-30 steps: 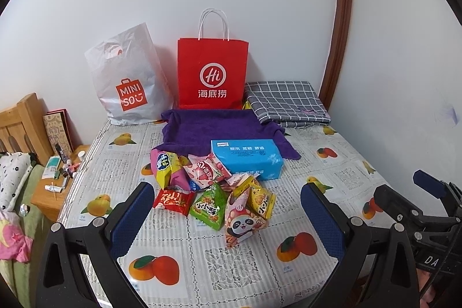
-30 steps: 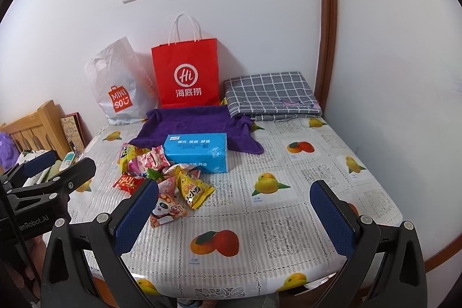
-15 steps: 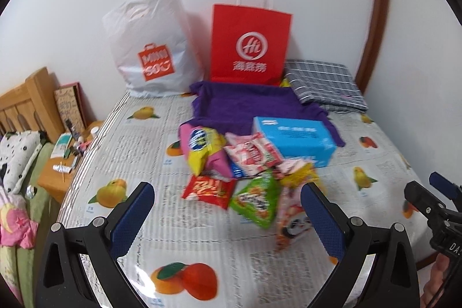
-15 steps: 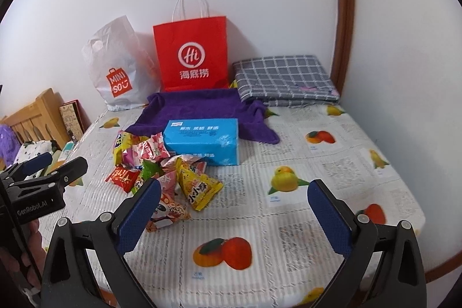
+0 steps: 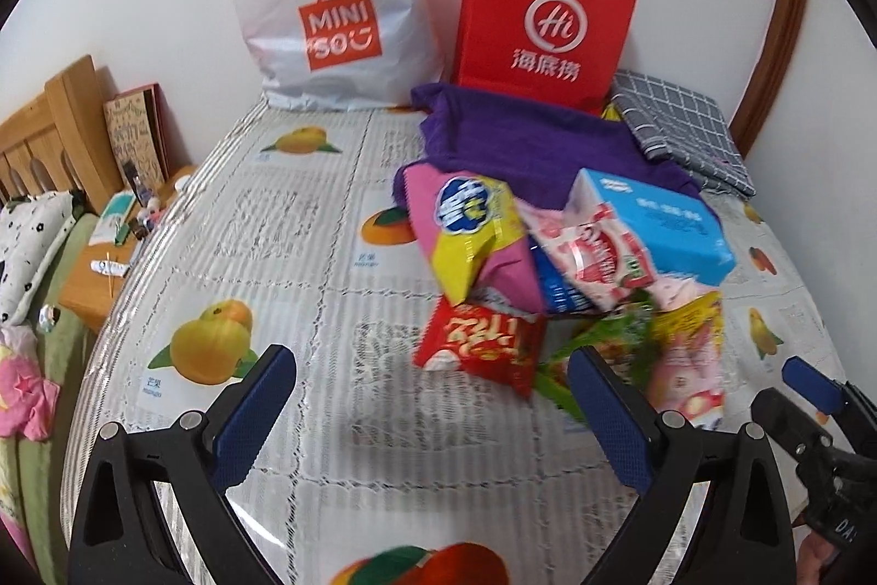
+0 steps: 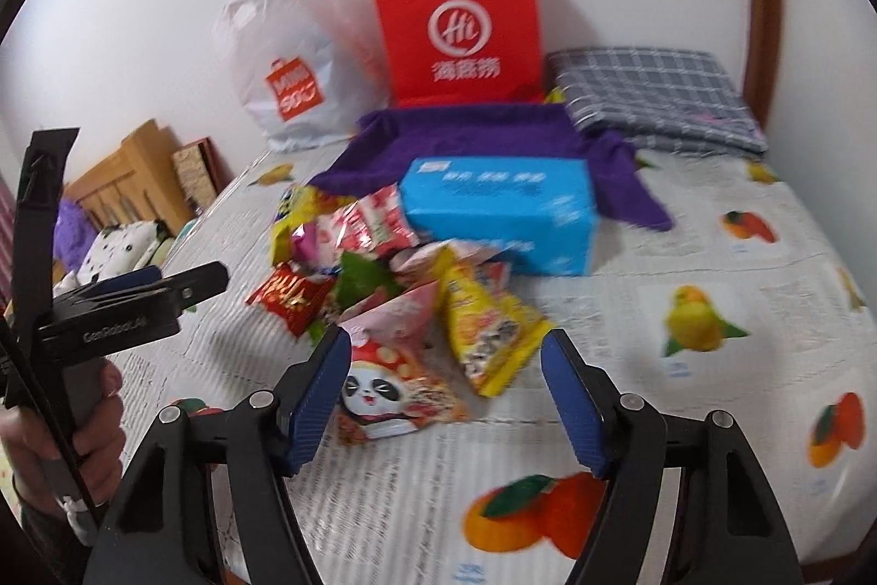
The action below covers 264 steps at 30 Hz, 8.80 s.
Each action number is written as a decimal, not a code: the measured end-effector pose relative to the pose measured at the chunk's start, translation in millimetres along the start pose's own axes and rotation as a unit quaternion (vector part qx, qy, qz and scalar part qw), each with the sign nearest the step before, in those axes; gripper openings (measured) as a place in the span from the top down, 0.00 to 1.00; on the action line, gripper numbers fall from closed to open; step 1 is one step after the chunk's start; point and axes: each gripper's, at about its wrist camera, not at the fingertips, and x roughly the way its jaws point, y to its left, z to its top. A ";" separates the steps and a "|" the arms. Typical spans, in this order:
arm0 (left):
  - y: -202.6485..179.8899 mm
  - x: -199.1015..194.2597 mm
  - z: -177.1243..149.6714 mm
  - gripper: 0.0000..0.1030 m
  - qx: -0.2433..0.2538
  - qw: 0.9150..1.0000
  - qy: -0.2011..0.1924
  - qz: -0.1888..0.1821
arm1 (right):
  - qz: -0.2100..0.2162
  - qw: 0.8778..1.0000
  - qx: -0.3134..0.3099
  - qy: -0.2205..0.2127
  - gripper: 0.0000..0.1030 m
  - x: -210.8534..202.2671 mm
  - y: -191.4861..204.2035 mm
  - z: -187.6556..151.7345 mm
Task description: Organize snacks
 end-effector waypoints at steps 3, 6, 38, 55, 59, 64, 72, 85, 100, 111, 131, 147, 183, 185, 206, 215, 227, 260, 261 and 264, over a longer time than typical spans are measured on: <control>8.6 10.2 -0.5 0.03 -0.008 1.000 0.009 -0.008 | 0.005 1.000 -0.012 0.011 0.30 14.8 11.2 -2.7; 14.9 20.2 -1.1 0.03 -0.016 1.000 0.019 -0.019 | 0.006 1.000 -0.022 0.020 0.30 27.9 21.2 -5.3; -7.1 74.0 53.8 0.17 -0.036 0.998 0.019 -0.048 | -0.058 0.997 0.052 0.008 0.65 22.4 -102.1 10.9; -13.5 93.3 62.7 0.60 -0.049 0.996 0.041 -0.057 | -0.041 0.998 0.048 0.025 0.65 43.7 -112.1 8.4; -4.7 67.9 61.8 0.60 -0.050 0.998 0.022 -0.032 | -0.039 0.998 0.052 0.018 0.65 29.2 -109.5 7.3; 9.4 32.3 55.8 0.60 -0.063 0.997 0.002 -0.038 | -0.045 0.998 0.048 0.008 0.65 9.1 -97.9 6.5; 1.2 -15.2 38.3 0.60 -0.049 0.997 -0.011 -0.062 | -0.050 0.998 0.044 0.003 0.65 -16.1 -74.6 3.8; -58.1 -53.4 33.1 0.60 -0.006 0.994 -0.013 -0.111 | -0.048 0.998 0.045 -0.003 0.65 -49.1 -58.6 19.2; -105.8 -54.4 58.4 0.60 0.027 0.991 -0.011 -0.133 | -0.025 0.999 0.038 -0.018 0.65 -58.6 -62.1 57.1; -118.0 -37.5 93.0 0.60 0.048 0.989 -0.011 -0.141 | -0.029 0.999 0.037 -0.027 0.65 -44.5 -65.6 96.0; -130.1 9.0 171.8 0.60 0.060 0.988 -0.031 -0.142 | -0.024 0.999 0.000 -0.043 0.65 6.0 -58.2 193.3; -90.4 77.3 219.2 0.60 0.033 0.995 -0.011 -0.092 | -0.010 0.999 -0.007 -0.035 0.65 78.1 -67.4 246.6; -62.8 188.7 215.5 0.60 -0.002 0.996 0.088 -0.035 | -0.013 0.989 0.003 0.146 0.65 223.5 -114.3 236.5; -61.6 193.3 214.8 0.60 -0.005 0.995 0.095 -0.032 | -0.016 0.988 -0.001 0.157 0.65 227.1 -113.1 234.7; -63.5 221.2 208.5 0.59 -0.012 0.991 0.129 -0.027 | -0.018 0.982 -0.012 0.186 0.57 244.8 -108.5 227.4; -59.8 226.8 211.6 0.49 -0.011 0.990 0.136 -0.018 | -0.013 0.991 -0.008 0.132 0.45 209.0 -108.4 244.2; -65.0 194.7 222.8 0.33 0.003 0.996 0.088 -0.013 | -0.013 0.998 -0.014 0.065 0.45 179.5 -97.8 249.1; -58.1 19.9 170.4 0.33 0.049 0.996 -0.001 -0.069 | 0.013 0.997 -0.054 0.060 0.47 40.1 -33.7 95.8; -52.9 16.8 163.9 0.33 0.045 0.997 0.000 -0.067 | 0.015 0.996 -0.058 0.063 0.47 41.0 -31.7 87.5; -37.8 11.4 143.5 0.33 0.033 0.997 0.010 -0.068 | 0.026 0.994 -0.071 0.076 0.47 46.4 -23.6 65.2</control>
